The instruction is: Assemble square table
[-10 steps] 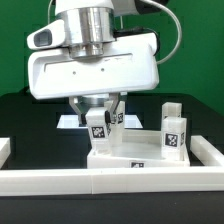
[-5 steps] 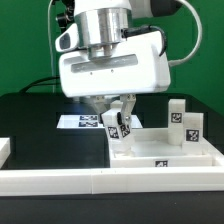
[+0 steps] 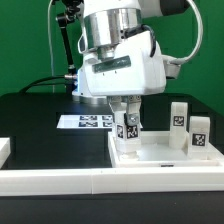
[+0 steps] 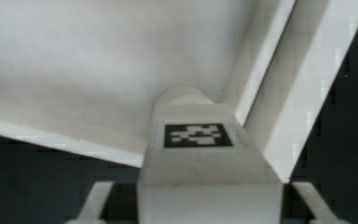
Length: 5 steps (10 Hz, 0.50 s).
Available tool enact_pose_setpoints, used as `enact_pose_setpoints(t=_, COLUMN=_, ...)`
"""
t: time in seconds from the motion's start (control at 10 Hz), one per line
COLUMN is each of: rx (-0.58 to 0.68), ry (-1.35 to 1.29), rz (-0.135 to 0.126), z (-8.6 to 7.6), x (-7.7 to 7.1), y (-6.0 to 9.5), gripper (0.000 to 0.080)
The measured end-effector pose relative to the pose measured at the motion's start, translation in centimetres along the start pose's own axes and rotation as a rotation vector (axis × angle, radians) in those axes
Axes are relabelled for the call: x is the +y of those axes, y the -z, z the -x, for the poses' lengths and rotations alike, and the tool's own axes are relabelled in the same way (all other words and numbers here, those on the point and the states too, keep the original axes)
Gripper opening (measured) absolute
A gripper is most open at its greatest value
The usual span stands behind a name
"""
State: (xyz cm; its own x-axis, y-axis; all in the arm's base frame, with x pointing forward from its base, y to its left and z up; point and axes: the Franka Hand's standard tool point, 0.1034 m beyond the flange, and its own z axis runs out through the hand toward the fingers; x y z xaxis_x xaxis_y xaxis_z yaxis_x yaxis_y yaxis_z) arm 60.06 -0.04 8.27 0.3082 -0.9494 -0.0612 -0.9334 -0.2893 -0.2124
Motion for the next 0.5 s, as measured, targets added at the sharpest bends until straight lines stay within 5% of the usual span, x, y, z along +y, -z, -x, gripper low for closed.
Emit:
enact_pose_setpoints(t=0.1, rx=0.000, ry=0.032, rz=0.000, z=0.04, x=-0.01, y=-0.01, gripper=0.0338)
enact_pose_setpoints(t=0.2, rx=0.000, ry=0.078, rz=0.000, z=0.03, x=-0.01, y=0.00, gripper=0.0528)
enact_pose_setpoints(t=0.3, rx=0.004, ry=0.171, rz=-0.004, z=-0.28, x=-0.01, y=0.07, gripper=0.0612)
enact_pose_setpoints(t=0.5, rx=0.006, ry=0.441, rz=-0.001, z=-0.39, x=0.09, y=-0.04, gripper=0.0642)
